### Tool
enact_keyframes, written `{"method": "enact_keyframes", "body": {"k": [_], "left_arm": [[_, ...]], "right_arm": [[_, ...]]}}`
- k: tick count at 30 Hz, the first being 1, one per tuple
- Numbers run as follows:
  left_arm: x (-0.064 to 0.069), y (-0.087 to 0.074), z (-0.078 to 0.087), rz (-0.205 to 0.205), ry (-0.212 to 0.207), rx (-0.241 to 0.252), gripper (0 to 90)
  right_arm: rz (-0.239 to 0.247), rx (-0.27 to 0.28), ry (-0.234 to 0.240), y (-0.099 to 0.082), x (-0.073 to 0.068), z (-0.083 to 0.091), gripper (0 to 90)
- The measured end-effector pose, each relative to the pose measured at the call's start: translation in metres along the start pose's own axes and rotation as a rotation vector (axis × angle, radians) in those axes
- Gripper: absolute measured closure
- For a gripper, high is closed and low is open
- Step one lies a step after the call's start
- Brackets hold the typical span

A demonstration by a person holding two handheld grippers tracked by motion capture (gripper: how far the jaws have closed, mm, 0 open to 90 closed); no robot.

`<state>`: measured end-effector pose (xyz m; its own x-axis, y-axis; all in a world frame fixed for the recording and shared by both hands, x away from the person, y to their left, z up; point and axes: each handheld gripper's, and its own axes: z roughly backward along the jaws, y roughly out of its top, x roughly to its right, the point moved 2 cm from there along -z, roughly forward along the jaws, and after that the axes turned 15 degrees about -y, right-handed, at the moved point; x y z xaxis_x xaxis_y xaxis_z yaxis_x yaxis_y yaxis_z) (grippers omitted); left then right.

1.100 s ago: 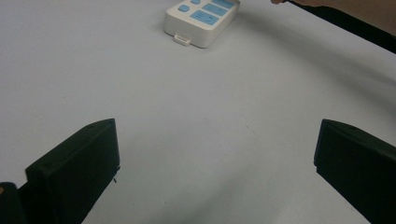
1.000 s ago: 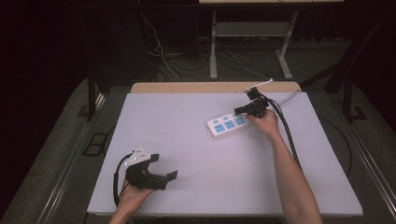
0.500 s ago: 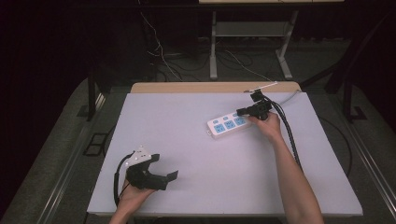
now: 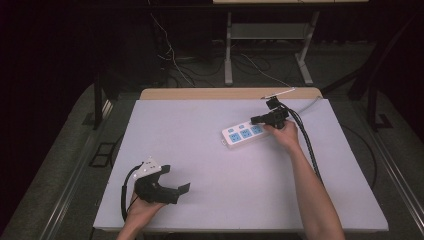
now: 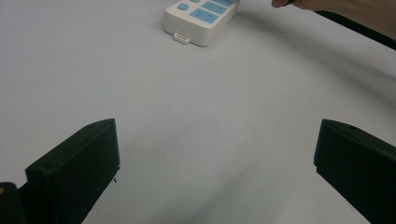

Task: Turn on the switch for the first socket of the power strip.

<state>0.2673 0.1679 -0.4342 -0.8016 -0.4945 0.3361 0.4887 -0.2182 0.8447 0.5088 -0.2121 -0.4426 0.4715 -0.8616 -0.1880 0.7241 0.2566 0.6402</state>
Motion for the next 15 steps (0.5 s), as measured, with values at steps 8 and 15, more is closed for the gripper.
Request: {"method": "enact_keyframes", "body": {"k": [8, 15], "left_arm": [[0.0005, -0.0001, -0.0002, -0.003, 0.001, -0.002, 0.0], [0.0015, -0.0003, -0.0003, -0.006, 0.0, -0.006, 0.0]], "right_arm": [[0.028, 0.013, -0.031, 0.0004, -0.002, -0.0013, 90.0], [0.027, 0.004, -0.045, 0.0006, -0.0035, -0.0018, 90.0]]}}
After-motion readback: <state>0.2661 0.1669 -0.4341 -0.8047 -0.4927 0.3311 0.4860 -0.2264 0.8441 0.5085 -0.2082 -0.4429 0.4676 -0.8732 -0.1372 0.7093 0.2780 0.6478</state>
